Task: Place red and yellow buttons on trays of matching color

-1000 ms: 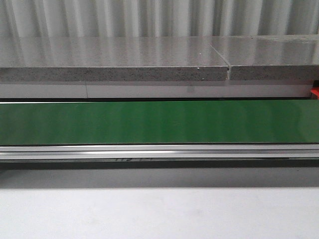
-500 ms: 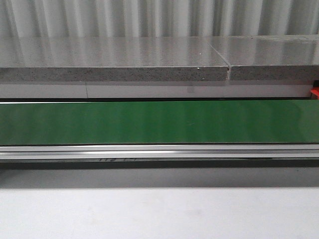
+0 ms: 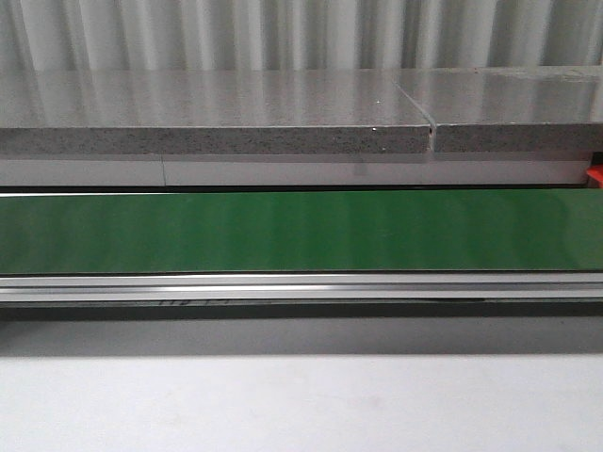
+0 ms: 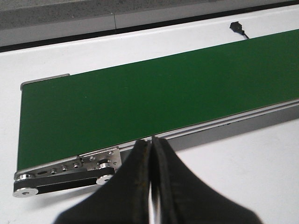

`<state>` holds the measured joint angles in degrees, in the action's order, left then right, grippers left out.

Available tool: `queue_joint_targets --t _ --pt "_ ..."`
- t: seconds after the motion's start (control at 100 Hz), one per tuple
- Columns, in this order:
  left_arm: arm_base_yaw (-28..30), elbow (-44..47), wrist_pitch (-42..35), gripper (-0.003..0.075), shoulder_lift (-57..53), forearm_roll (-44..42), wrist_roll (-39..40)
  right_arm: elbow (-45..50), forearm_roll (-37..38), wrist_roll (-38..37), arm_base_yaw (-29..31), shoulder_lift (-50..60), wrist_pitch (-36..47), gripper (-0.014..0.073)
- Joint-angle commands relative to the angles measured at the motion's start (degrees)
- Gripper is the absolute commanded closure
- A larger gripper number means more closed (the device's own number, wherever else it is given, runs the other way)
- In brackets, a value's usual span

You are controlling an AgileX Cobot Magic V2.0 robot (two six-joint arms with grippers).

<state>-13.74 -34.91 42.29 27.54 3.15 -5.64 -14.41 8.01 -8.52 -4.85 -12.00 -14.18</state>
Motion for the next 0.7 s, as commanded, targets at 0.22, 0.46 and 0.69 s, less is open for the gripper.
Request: queue_joint_targets --t 0.22,0.46,0.69 --pt "-0.44 -1.53 -4.07 0.0741 0.19 0.85 0.11 8.21 0.15 -0.23 3.39 6.38 15.79 0.0662" --pt "-0.44 -1.53 -4.07 0.0741 0.19 0.85 0.11 15.38 -3.35 -0.28 6.97 13.06 20.56 0.0662" --pt "-0.44 -1.53 -4.3 0.0741 0.19 0.85 0.11 15.11 -3.41 -0.28 6.97 13.25 18.09 0.0662"
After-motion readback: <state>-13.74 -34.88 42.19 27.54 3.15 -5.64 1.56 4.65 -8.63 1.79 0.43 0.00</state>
